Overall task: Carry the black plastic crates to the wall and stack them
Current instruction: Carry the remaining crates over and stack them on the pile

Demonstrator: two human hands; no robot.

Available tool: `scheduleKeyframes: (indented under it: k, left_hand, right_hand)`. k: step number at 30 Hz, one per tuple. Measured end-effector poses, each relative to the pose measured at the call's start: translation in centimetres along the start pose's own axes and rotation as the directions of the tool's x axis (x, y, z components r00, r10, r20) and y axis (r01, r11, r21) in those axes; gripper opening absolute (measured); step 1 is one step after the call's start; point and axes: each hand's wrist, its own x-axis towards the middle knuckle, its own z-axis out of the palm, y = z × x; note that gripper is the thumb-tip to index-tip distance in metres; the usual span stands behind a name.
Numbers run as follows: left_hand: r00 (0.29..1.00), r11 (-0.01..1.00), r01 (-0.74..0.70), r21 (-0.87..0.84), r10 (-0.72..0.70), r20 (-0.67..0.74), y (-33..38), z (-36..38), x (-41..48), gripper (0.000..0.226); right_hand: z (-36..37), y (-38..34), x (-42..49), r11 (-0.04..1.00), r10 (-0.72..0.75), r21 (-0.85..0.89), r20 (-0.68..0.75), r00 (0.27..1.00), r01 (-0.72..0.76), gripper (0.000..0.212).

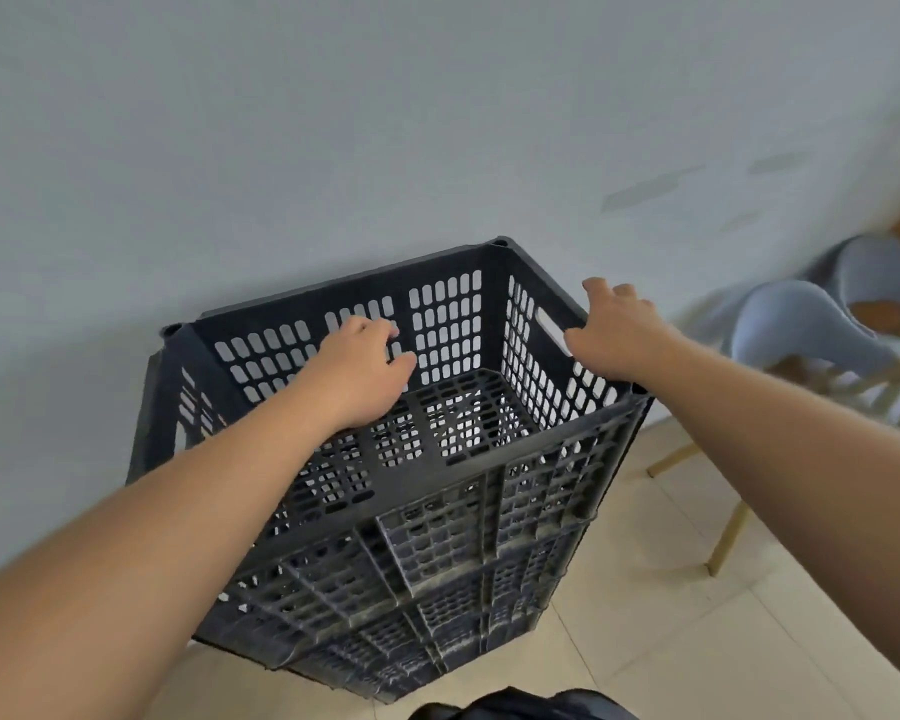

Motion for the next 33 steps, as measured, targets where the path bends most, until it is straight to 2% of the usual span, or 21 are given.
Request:
scheduleKeyframes:
  k: [3, 6, 9, 12, 13, 15, 21, 28, 33]
  left_hand:
    - [0.992, 0.993, -0.122, 0.008, 0.122, 0.037, 2.1, 0.1, 0.5, 0.062]
    - [0.966, 0.961, -0.258, 0.1, 0.258, 0.018, 4.4, 0.4, 0.4, 0.062]
    - [0.913, 0.903, -0.404, 0.144, 0.407, 0.008, 8.3, 1.4, 0.0, 0.06]
    - [0.847, 0.835, -0.53, 0.147, 0.529, 0.049, 13.1, 2.9, -1.2, 0.059]
    - [0.823, 0.81, -0.568, 0.147, 0.564, 0.067, 14.8, 3.5, -1.7, 0.059]
    - [0.768, 0.756, -0.64, 0.137, 0.632, 0.105, 18.3, 4.8, -3.1, 0.059]
    - [0.603, 0.572, -0.795, 0.2, 0.781, 0.165, 28.9, 9.9, -9.4, 0.056]
    - [0.412, 0.376, -0.91, 0.176, 0.872, 0.263, 43.6, 17.8, -21.0, 0.06]
    - [0.262, 0.238, -0.965, 0.109, 0.902, 0.342, 52.3, 23.4, -30.7, 0.06]
  right_hand:
    - [-0.3, 0.6, -3.0, 0.997, 0.073, 0.002, -0.003, 0.997, -0.073, 0.063]
    - [0.0, 1.7, -6.0, 0.989, 0.145, 0.031, -0.059, 0.988, -0.143, 0.062]
    - [0.5, 3.6, -9.2, 0.961, 0.259, 0.128, -0.104, 0.96, -0.245, 0.061]
    - [0.4, 6.4, -12.5, 0.929, 0.354, 0.154, -0.107, 0.929, -0.337, 0.075]
    - [0.2, 7.8, -13.8, 0.911, 0.398, 0.171, -0.114, 0.91, -0.376, 0.072]
    - [-0.1, 10.9, -16.4, 0.872, 0.476, 0.209, -0.147, 0.867, -0.443, 0.063]
    - [-0.2, 20.9, -26.1, 0.748, 0.664, 0.196, -0.181, 0.726, -0.635, 0.063]
    - [-0.1, 33.4, -41.1, 0.531, 0.847, 0.292, -0.186, 0.497, -0.795, 0.068]
    - [0.9, 41.1, -52.2, 0.332, 0.943, 0.344, -0.117, 0.311, -0.878, 0.071]
